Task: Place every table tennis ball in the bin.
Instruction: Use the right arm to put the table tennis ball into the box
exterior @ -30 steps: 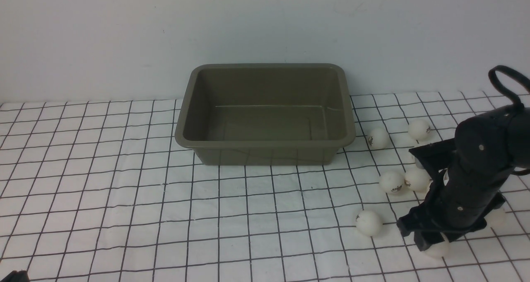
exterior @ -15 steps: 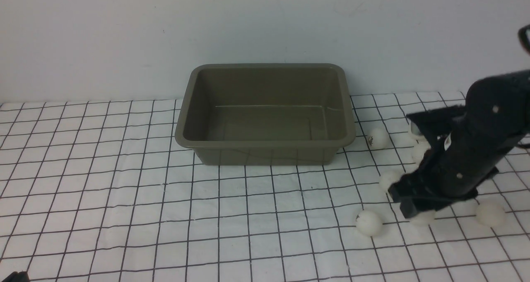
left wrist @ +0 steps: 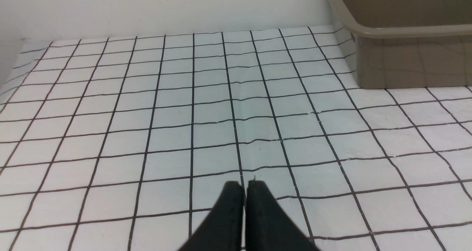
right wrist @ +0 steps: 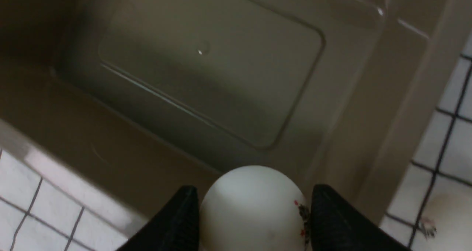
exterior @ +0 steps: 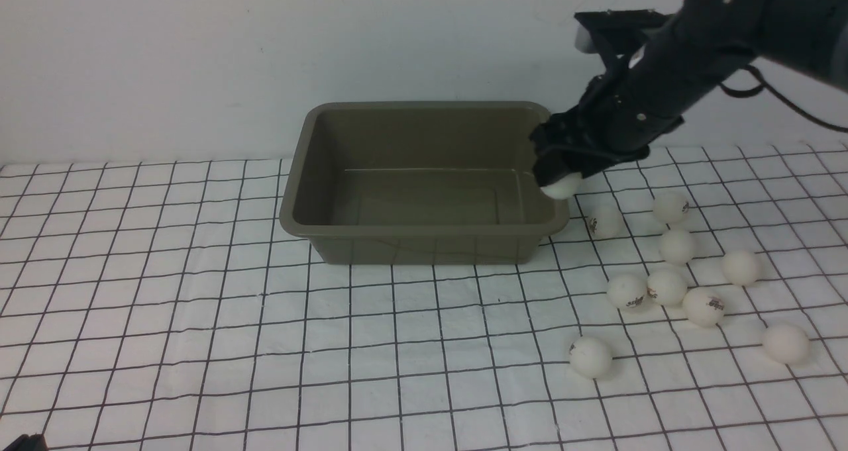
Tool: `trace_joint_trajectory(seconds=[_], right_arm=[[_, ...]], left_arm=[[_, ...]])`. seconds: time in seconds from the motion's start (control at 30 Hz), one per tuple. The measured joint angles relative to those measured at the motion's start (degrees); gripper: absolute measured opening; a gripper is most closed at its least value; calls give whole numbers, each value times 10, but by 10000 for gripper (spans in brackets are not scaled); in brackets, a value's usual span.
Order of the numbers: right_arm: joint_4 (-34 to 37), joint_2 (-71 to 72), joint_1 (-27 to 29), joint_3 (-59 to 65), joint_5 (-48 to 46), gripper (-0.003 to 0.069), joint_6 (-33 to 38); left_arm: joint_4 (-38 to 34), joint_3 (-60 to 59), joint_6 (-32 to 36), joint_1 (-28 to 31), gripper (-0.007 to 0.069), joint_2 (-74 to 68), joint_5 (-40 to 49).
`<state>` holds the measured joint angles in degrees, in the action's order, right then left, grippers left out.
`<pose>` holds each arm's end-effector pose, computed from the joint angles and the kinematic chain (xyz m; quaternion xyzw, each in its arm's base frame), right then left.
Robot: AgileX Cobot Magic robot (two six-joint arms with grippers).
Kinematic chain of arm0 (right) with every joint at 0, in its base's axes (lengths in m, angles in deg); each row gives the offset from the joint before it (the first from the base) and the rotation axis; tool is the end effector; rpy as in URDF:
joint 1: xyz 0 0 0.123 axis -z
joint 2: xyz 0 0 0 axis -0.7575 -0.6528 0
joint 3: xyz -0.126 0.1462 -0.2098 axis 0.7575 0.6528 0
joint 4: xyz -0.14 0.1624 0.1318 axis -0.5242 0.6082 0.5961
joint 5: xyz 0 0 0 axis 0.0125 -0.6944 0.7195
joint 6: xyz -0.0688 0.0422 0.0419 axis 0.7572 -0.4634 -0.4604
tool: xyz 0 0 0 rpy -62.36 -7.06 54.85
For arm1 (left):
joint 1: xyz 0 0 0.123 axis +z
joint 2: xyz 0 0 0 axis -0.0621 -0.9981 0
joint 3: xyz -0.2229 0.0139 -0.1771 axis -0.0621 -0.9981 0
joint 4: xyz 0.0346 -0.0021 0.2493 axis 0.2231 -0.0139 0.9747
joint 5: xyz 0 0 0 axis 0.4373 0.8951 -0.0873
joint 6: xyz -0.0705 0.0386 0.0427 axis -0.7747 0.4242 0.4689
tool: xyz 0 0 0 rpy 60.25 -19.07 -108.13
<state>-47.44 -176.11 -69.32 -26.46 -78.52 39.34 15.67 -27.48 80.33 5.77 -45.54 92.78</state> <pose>0.4296 0.1806 0.2593 -0.2224 0.9456 0.1487 0.1854 0.0538 -0.0016 0.1749 -0.0066 0.7918 -0.0076 0.6107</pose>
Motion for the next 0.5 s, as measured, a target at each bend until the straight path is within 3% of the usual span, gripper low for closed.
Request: trace_joint_trajectory(seconds=[0.17,0.33,0.5], right_arm=[[-1,-73,-2,-87,-36,358,1],[-3,-105,-2,-116,-67,436,1],[-6,-104,-2,-139,-94,469,1]], left_arm=[[0,0,0,0,-4,0,0],[0,0,0,0,-4,0,0],[0,0,0,0,-4,0,1]])
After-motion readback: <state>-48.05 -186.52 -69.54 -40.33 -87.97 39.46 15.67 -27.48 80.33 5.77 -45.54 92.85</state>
